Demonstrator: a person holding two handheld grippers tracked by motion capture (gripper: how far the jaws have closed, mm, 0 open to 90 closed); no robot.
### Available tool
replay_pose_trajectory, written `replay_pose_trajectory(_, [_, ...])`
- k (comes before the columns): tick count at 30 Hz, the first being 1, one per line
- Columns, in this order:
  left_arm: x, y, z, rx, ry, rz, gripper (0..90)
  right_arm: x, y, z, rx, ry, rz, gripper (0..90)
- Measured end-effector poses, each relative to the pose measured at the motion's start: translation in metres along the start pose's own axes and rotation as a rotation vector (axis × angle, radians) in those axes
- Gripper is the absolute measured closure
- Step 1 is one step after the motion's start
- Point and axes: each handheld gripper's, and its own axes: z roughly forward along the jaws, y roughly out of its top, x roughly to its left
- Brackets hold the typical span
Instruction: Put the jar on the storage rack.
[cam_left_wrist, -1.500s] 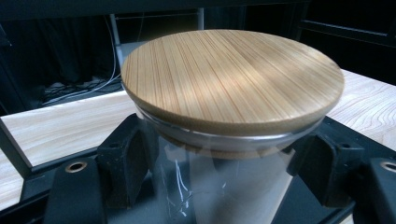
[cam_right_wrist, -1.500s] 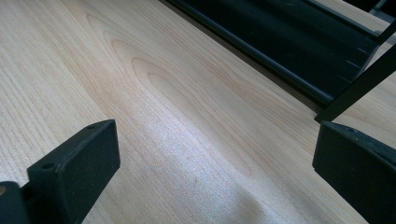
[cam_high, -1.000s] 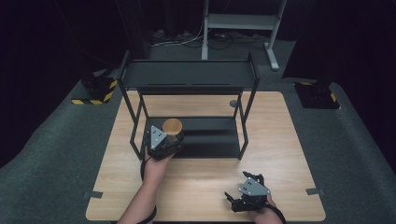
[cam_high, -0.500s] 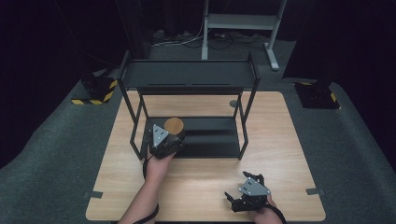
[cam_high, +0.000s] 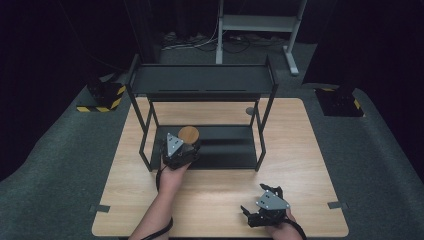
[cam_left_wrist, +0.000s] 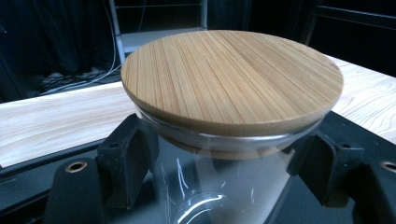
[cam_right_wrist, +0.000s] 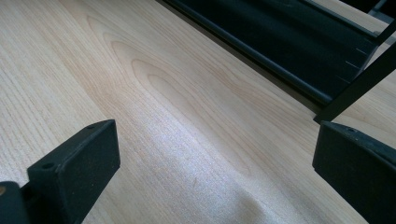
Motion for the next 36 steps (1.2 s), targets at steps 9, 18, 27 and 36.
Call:
replay_pose_trajectory(9, [-0.001,-0.001,0.004,0.01,-0.001,-0.004,26.6,0.0,0.0,0.0,-0.001,-0.001,-0.003,0.0])
replay_pose_trajectory(18, [-0.001,-0.003,0.007,0.019,0.004,-0.003,26.6,0.0,0.0,0.0,0.0,-0.001,-0.003,0.0])
replay_pose_trajectory(27, [-0.003,-0.004,0.01,0.025,0.0,-0.003,26.6,0.0,0.0,0.0,-0.002,-0.002,-0.001,0.0])
replay_pose_trajectory(36, [-0.002,-0.005,0.012,0.033,0.002,-0.005,26.6,0.0,0.0,0.0,-0.003,-0.001,0.0,0.0])
